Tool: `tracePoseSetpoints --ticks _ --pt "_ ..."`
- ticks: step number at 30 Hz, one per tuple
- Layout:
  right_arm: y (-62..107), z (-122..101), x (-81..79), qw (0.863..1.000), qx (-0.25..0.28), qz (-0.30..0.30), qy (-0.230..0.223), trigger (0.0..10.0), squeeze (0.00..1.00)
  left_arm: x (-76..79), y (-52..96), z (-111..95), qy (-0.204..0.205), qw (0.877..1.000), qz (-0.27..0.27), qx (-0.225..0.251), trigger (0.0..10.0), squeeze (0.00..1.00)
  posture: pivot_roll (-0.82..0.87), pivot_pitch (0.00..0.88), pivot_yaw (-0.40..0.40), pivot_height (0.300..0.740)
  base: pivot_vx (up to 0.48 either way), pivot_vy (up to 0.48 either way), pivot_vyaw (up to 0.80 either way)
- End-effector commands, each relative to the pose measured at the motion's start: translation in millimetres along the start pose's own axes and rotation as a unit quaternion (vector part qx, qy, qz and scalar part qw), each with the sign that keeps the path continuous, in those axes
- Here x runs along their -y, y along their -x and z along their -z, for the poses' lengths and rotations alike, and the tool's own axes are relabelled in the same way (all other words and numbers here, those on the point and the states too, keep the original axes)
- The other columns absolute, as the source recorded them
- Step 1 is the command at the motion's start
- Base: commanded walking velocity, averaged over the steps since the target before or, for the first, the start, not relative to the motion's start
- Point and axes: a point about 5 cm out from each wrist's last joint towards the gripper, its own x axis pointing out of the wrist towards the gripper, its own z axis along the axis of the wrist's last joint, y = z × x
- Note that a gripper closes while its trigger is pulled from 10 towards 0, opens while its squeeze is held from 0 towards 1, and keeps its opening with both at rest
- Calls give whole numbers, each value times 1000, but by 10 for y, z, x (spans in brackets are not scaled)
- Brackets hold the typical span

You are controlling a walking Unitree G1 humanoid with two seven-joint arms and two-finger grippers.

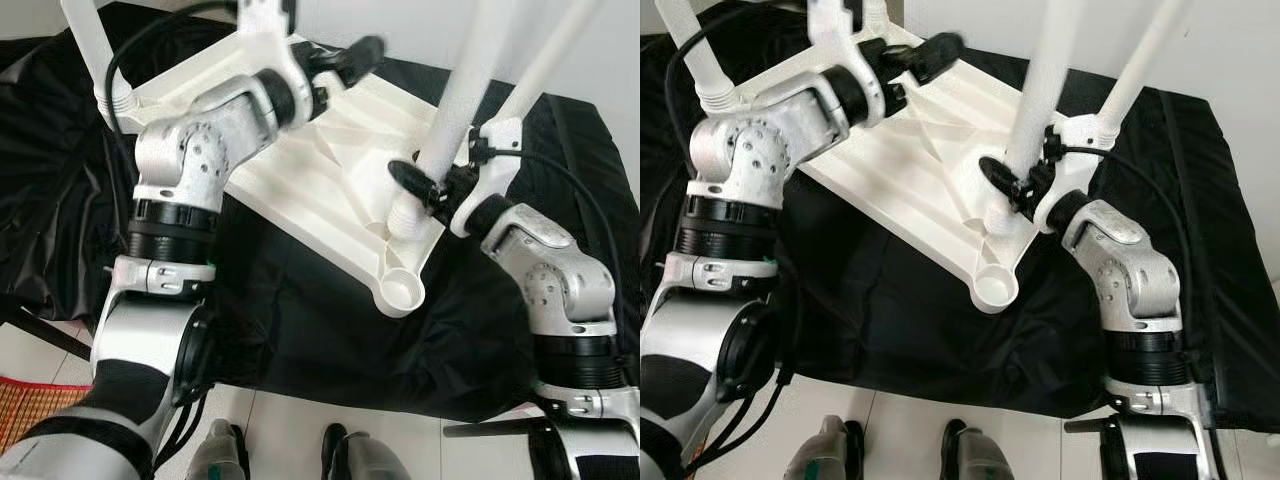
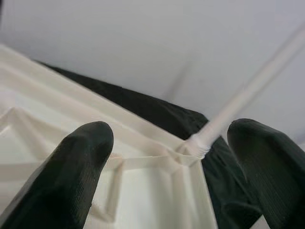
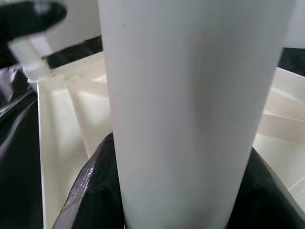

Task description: Building children table

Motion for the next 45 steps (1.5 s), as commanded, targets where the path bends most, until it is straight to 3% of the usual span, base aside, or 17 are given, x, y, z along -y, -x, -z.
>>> tracePoseSetpoints --ticks 1,5,9,12,16,19,22,25,28,32,39,42,44,45 --pt "10 -32 17 1000 19 14 -4 10000 0 -6 18 14 -6 1000 -1 7 10000 0 20 188 -87 740 0 0 0" --pt "7 -8 -23 998 40 21 -46 10000 0 -52 131 142 -28 1000 -3 2 10000 0 23 183 -79 740 0 0 0" --pt "34 23 -21 996 50 47 -57 10000 0 -60 240 285 -36 999 -6 -11 10000 0 29 173 -70 740 0 0 0" --pt "91 51 37 992 63 98 -45 10000 0 -52 337 491 -58 997 -3 -43 10000 0 29 173 -70 740 0 0 0" --pt "117 56 59 990 69 115 -42 10000 0 -33 378 584 -72 996 9 -55 10000 0 32 169 -67 740 0 0 0" --pt "206 80 108 986 74 143 -35 10000 0 76 480 835 -121 987 61 -87 10000 0 32 169 -67 740 0 0 0" --pt "226 89 119 986 72 149 -30 10000 0 108 503 889 -132 984 78 -94 10000 0 32 169 -67 740 0 0 0" --pt "295 108 157 985 71 157 -23 10000 0 195 589 1045 -149 970 138 -132 10000 0 33 177 -68 740 0 0 0" --pt "335 117 171 984 69 166 -18 10000 0 217 643 1148 -165 960 163 -157 10000 0 28 184 -65 740 0 0 0" --pt "345 116 174 983 70 169 -16 10000 0 221 656 1176 -173 956 169 -164 10000 0 28 184 -65 740 0 0 0" --pt "452 108 225 980 72 186 -4 10000 0 239 728 1381 -253 922 213 -200 10000 0 17 187 -57 740 0 0 0" --pt "455 110 226 980 72 187 -4 10000 0 243 730 1383 -256 921 215 -200 10000 0 17 187 -57 740 0 0 0" --pt "461 110 228 980 70 187 0 10000 0 278 760 1405 -276 908 240 -205 10000 0 16 192 -57 740 0 0 0" --pt "461 110 228 980 70 187 0 10000 0 278 760 1405 -276 908 240 -205 10000 0 16 192 -57 740 0 0 0"
